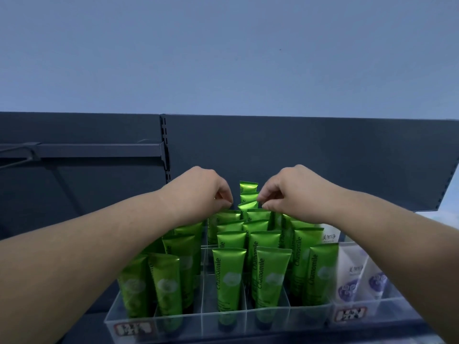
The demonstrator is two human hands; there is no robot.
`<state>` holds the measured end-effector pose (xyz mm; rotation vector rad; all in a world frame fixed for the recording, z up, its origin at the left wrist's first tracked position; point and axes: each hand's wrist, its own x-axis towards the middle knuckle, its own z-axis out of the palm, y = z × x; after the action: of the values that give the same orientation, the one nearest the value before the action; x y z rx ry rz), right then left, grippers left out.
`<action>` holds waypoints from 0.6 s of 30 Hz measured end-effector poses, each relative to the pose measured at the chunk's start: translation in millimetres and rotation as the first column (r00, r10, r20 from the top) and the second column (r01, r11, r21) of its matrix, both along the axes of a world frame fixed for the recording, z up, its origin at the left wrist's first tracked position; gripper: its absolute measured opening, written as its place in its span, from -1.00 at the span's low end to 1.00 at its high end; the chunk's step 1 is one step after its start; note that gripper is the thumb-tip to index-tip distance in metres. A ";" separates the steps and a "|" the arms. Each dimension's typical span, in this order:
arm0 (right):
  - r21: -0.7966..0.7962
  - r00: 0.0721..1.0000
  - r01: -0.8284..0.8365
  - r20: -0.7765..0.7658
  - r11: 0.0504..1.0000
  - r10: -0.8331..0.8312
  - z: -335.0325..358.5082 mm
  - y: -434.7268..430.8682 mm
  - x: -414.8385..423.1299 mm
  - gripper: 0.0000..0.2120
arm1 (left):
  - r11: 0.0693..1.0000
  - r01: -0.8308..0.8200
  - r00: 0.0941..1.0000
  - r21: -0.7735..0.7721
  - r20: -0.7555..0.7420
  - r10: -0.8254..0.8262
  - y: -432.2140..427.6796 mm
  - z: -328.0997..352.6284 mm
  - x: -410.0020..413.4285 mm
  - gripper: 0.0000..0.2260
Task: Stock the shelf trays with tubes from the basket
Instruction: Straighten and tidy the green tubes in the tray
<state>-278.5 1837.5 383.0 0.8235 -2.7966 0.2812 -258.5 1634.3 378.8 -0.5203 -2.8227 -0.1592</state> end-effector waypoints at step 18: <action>0.047 0.997 -0.034 0.065 0.998 0.031 -14.1 -12.4 -11.3 -0.86 | 0.987 -0.048 0.995 -0.154 0.082 0.062 5.3 -5.7 -6.7 -0.83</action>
<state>-289.7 1825.1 368.8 0.8870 -2.8625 0.2511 -265.3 1639.6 373.1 -0.4775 -2.9462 0.0453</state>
